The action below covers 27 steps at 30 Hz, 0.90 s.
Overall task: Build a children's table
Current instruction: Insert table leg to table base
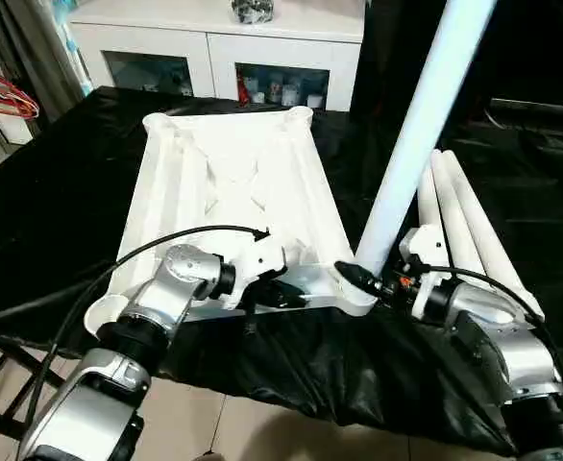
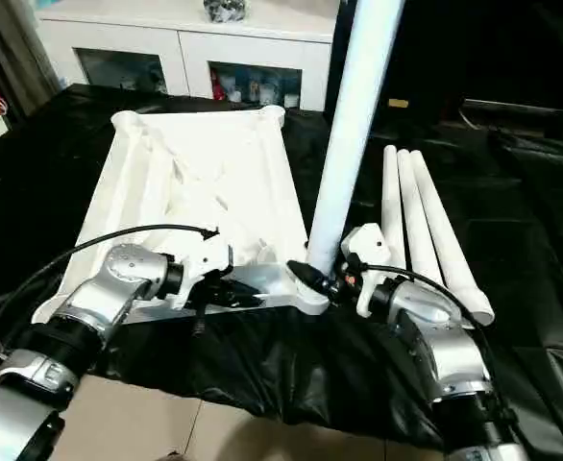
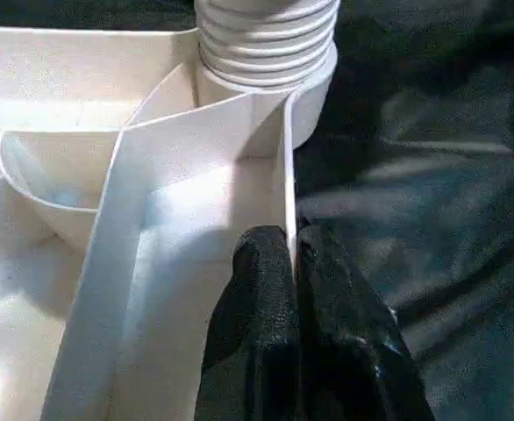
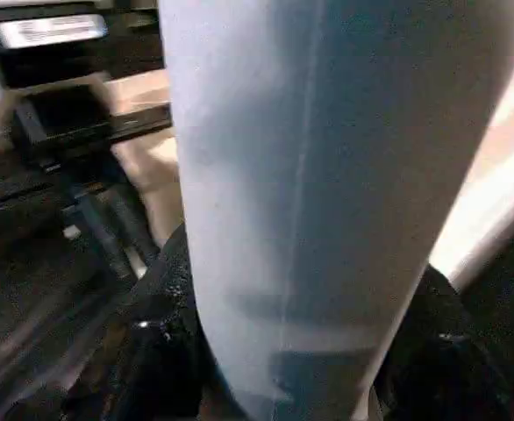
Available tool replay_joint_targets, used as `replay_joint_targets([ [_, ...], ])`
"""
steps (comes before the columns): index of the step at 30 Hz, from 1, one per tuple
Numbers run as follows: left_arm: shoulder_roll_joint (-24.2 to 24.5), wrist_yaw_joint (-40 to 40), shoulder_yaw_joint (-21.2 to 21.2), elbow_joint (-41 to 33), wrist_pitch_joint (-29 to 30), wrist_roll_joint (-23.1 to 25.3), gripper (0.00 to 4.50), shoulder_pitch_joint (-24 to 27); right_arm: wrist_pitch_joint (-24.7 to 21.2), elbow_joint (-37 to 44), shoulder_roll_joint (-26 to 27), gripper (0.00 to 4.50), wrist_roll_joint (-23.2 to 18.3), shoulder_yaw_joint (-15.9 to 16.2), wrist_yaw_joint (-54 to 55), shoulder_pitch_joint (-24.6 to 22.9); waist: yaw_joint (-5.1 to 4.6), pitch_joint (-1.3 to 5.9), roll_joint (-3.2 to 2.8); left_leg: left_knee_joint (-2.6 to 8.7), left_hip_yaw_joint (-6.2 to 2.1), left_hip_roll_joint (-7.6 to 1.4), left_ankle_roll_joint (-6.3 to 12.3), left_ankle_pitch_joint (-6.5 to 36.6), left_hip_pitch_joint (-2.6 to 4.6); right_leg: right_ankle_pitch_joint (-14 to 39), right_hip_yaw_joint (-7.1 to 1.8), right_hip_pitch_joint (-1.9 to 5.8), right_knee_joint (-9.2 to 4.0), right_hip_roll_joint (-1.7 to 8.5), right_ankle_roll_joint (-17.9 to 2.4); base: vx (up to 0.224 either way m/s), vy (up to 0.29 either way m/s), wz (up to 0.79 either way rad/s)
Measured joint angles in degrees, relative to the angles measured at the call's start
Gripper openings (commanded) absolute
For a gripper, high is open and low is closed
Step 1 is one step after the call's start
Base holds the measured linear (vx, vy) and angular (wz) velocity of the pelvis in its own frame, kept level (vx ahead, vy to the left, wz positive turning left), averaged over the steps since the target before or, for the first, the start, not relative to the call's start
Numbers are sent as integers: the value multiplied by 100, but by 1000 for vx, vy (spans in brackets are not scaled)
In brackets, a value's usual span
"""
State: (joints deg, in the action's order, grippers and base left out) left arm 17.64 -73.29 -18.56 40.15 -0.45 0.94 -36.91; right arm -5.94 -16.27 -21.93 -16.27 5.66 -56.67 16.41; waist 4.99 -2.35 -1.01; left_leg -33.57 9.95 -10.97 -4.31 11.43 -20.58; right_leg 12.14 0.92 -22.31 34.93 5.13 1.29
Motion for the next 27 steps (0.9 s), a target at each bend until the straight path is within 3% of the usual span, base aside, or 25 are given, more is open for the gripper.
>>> replay_joint_targets([
  [11,195,-620,-80,-28,-92,-15,0,-9,26,33,-217,193,-203,171,-1010,-97,101,-2,39,-7,4,-2,1,0,1,5,5,7,3,6,-10,0,0,0],
  [14,209,-574,-67,-10,-57,-18,0,-9,90,-154,-106,193,-211,150,-953,10,88,2,47,-5,4,-3,0,-1,9,5,5,11,5,6,-10,0,0,0],
  [18,171,-173,7,16,31,-1,0,-16,378,-654,220,193,-121,94,-354,258,-20,-2,64,-4,5,0,-3,-1,21,-7,0,15,7,6,-27,0,0,0],
  [21,-109,711,209,154,274,126,0,-98,568,-1440,632,193,182,-119,826,802,-163,-28,101,-4,2,0,-10,-5,21,-22,4,15,2,7,-46,-17,1,-3],
  [27,-658,1842,262,207,643,282,0,-218,896,-2014,929,193,437,-357,1966,1108,-158,-30,98,8,4,3,-11,-5,36,-35,3,8,5,10,-45,0,0,0],
])
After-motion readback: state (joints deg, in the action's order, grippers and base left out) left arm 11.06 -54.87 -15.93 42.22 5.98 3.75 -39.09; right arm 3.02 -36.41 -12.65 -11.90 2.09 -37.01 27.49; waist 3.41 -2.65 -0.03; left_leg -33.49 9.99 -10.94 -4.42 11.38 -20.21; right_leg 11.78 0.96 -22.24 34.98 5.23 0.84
